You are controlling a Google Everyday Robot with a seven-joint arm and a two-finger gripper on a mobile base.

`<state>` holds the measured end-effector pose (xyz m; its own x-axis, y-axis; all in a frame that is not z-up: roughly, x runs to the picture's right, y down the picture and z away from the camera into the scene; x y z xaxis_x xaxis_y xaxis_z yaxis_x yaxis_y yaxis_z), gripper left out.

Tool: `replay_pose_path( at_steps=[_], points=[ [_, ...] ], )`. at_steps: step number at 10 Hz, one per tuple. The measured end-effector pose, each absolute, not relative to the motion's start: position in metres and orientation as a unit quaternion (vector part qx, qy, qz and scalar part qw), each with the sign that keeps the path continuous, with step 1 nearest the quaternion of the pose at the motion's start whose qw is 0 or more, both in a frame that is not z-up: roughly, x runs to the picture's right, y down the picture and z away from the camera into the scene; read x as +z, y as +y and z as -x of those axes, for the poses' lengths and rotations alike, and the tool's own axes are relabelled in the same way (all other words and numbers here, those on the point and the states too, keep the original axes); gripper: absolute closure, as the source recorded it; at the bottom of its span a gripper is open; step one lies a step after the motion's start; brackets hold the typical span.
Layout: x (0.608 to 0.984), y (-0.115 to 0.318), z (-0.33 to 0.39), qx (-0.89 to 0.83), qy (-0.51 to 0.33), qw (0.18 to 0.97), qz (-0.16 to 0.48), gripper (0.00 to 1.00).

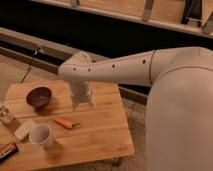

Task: Move the arm in a circular motion

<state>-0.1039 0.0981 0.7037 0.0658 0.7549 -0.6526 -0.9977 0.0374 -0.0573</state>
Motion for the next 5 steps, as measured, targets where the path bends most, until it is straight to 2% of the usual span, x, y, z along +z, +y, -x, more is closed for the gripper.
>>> replay_pose_path(
  at_steps=[5],
  points=[
    [0.7039,0.0926,0.1057,0.635,0.22,0.697,0.249,0.35]
  ],
)
